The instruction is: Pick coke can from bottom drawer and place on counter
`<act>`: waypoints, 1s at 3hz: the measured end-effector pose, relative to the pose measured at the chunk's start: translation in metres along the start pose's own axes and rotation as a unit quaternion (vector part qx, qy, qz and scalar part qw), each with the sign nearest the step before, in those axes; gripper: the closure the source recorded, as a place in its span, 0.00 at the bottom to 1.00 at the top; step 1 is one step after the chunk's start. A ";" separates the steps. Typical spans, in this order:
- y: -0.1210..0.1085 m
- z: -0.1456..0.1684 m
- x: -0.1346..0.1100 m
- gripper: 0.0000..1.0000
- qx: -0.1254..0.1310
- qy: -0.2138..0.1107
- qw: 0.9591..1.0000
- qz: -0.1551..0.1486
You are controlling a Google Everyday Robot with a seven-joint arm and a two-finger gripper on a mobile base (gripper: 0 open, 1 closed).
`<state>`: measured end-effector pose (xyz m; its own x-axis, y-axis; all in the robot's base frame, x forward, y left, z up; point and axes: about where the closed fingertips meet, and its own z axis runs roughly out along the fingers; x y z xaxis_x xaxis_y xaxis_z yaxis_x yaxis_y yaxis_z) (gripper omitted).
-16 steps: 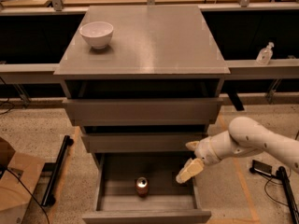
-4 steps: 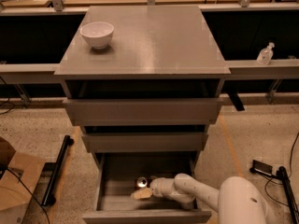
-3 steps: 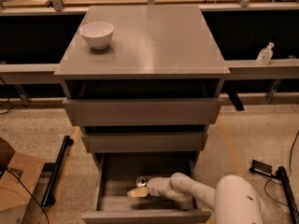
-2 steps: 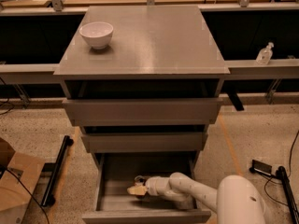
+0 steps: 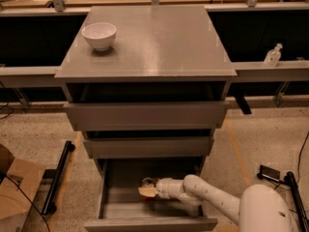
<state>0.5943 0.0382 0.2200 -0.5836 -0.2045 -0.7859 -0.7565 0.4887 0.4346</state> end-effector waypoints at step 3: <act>0.052 -0.216 -0.162 1.00 -0.120 0.066 0.989 -0.057</act>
Offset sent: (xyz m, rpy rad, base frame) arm -0.0321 -0.1299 0.2475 0.0471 0.0645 0.4184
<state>0.5852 -0.0863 0.4648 -0.5124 -0.3635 -0.7780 -0.8583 0.2438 0.4515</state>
